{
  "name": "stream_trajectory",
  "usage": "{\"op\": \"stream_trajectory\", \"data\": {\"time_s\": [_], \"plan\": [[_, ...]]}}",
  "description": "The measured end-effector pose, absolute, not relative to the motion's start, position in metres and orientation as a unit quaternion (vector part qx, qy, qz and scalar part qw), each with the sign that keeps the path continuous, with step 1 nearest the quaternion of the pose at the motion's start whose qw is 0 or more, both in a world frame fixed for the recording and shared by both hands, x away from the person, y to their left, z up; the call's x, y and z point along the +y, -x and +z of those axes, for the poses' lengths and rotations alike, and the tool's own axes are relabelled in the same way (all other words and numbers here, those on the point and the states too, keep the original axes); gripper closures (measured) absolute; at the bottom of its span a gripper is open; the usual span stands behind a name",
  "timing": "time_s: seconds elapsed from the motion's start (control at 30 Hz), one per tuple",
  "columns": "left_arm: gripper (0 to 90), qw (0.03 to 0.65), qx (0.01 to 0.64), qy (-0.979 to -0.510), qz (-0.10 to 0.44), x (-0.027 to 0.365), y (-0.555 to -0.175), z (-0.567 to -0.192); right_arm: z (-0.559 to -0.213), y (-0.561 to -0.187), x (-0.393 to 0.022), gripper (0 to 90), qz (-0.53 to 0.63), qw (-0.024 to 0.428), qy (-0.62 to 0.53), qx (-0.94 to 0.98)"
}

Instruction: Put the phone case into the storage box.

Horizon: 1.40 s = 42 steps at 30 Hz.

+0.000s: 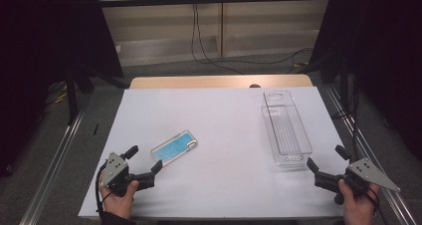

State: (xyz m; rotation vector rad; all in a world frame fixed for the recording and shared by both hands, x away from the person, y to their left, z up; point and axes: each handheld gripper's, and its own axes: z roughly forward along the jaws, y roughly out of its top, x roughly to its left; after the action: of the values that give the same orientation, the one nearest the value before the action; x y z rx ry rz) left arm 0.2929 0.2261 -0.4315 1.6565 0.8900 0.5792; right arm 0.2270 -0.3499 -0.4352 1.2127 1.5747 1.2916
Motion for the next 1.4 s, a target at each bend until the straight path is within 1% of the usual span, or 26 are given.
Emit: {"op": "stream_trajectory", "data": {"time_s": [0.27, 0.33, 0.43, 0.5, 0.67, 0.9, 1.1, 1.17, 1.3, 1.4], "plan": [[4.3, 0.542, 0.355, -0.729, 0.222, 0.223, -0.295, -0.429, -0.435, -0.226, -0.348, 0.0, 0.505, 0.374, -0.471, 0.619], [4.8, 0.547, 0.35, -0.731, 0.21, 0.223, -0.297, -0.428, -0.434, -0.226, -0.347, 0.0, 0.504, 0.376, -0.472, 0.618], [4.6, 0.544, 0.35, -0.731, 0.217, 0.222, -0.3, -0.427, -0.434, -0.226, -0.346, 0.0, 0.502, 0.377, -0.47, 0.62], [4.2, 0.551, 0.36, -0.721, 0.217, 0.222, -0.301, -0.426, -0.434, -0.226, -0.346, 0.0, 0.502, 0.377, -0.47, 0.62], [3.9, 0.554, 0.355, -0.726, 0.2, 0.219, -0.307, -0.425, -0.435, -0.226, -0.347, 0.0, 0.505, 0.374, -0.47, 0.62], [2.9, 0.545, 0.353, -0.731, 0.211, 0.213, -0.314, -0.424, -0.435, -0.226, -0.347, 0.0, 0.505, 0.372, -0.471, 0.62], [2.8, 0.554, 0.359, -0.72, 0.213, 0.208, -0.324, -0.418, -0.435, -0.226, -0.346, 0.0, 0.506, 0.372, -0.47, 0.62], [2.8, 0.548, 0.358, -0.722, 0.224, 0.207, -0.33, -0.417, -0.435, -0.226, -0.346, 0.0, 0.505, 0.371, -0.47, 0.621], [2.1, 0.543, 0.364, -0.722, 0.227, 0.206, -0.339, -0.417, -0.435, -0.226, -0.347, 0.0, 0.506, 0.371, -0.47, 0.621], [2.1, 0.544, 0.373, -0.719, 0.218, 0.209, -0.343, -0.414, -0.435, -0.226, -0.347, 0.0, 0.507, 0.371, -0.47, 0.621]]}}
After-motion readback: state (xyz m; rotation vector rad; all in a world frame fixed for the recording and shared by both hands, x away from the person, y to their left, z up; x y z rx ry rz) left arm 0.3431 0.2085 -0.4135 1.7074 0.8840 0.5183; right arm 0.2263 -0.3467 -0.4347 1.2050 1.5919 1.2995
